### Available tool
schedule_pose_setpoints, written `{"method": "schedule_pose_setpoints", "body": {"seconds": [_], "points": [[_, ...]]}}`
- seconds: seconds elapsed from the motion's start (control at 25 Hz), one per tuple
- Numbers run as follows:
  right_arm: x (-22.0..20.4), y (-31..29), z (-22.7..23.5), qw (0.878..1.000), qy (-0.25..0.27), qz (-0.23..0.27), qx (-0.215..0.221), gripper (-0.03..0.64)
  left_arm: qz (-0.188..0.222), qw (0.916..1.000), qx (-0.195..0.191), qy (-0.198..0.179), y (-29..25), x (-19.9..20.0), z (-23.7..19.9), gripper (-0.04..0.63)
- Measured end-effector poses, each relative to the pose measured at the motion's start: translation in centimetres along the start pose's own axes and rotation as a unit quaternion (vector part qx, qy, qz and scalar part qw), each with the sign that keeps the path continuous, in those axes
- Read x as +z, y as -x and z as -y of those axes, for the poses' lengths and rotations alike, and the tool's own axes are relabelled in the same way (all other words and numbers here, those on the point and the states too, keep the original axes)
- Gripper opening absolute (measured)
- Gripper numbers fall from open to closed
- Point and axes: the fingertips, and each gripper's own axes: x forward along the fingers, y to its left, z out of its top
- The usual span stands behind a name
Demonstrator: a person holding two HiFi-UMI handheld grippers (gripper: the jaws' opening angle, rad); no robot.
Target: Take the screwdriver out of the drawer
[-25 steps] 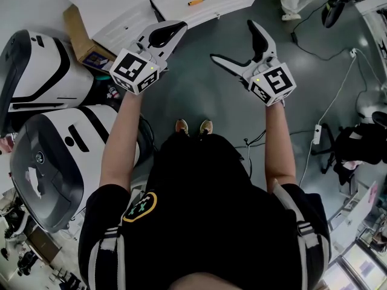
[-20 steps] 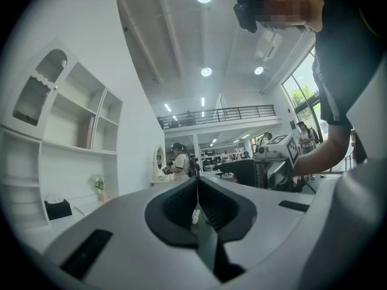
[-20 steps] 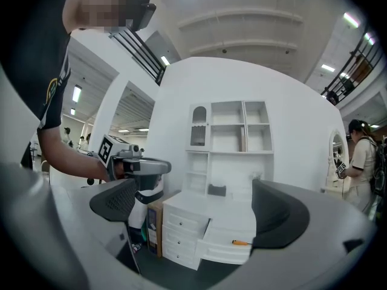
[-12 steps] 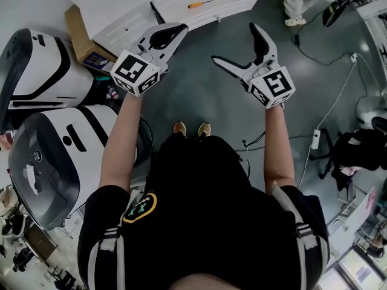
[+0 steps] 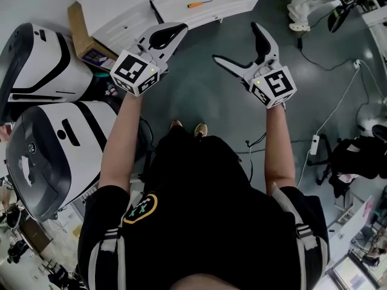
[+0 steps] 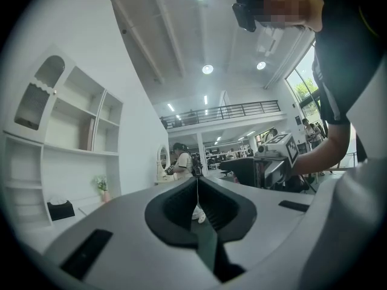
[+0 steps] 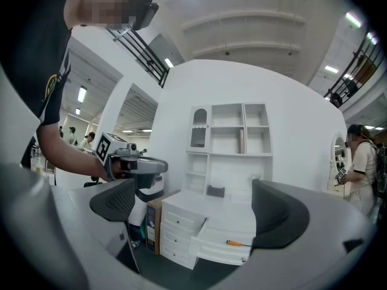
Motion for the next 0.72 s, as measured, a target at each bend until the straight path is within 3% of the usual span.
{"method": "schedule_pose_setpoints", "body": {"seconds": [0.72], "points": [[-0.7,0.3,3.1,1.000,0.000,0.007,-0.001,0.591,0.001,1.0000,-0.001,-0.009,-3.1,-0.1,-0.3,0.021]]}}
